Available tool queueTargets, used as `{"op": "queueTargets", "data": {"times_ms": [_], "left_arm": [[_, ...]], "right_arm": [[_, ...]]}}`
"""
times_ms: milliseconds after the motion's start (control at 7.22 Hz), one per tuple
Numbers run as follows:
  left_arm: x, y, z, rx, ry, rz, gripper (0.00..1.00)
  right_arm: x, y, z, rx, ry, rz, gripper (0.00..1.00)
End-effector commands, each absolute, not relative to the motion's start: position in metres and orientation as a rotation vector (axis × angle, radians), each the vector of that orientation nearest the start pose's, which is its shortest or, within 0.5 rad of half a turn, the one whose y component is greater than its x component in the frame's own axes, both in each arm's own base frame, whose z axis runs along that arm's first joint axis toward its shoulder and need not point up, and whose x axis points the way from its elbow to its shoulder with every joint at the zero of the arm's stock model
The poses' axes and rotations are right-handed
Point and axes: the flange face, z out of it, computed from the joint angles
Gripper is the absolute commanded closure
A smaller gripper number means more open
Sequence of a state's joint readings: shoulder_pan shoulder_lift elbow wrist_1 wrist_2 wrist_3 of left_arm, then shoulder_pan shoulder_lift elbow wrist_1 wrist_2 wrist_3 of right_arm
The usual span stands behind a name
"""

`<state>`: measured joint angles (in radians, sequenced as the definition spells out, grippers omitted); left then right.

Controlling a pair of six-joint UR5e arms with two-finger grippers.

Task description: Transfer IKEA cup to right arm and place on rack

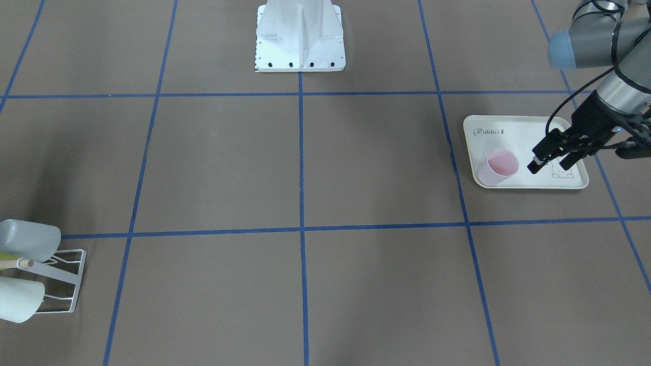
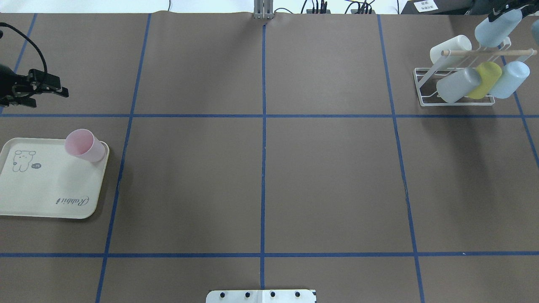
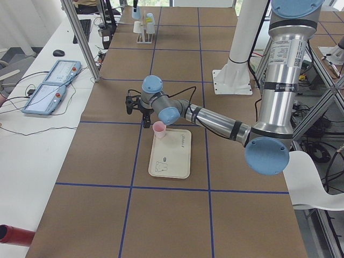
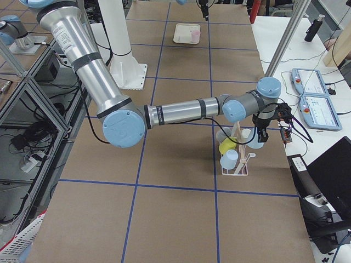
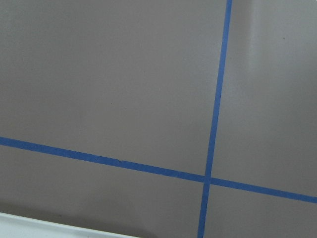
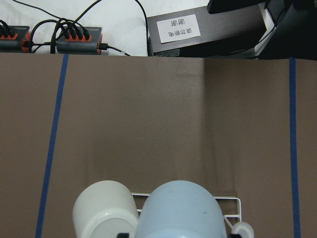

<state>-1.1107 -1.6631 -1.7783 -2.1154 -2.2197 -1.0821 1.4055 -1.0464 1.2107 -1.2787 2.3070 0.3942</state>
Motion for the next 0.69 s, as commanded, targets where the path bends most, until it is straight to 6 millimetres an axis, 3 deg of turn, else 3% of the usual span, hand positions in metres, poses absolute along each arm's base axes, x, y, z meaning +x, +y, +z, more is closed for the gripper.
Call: {"op": "queueTargets", "data": {"times_ms": [0,277,554], "left_arm": [[0.1742,-0.516,0.4468,0.16,1.006,-0.294,0.02],[0.1742,-0.516,0.4468,0.16,1.006,-0.295,0.02],[0.1742,-0.516,0.4468,0.16,1.006,-0.295,0.02]], "right_arm": [[-0.0538,-0.7226,0.4949,0.205,-0.816,0.051,1.0],[-0.0584,-0.7225,0.4993,0.195,-0.817,0.048,1.0],[-0.0617,-0.7218,0.502,0.188,-0.816,0.045,0.93]]}}
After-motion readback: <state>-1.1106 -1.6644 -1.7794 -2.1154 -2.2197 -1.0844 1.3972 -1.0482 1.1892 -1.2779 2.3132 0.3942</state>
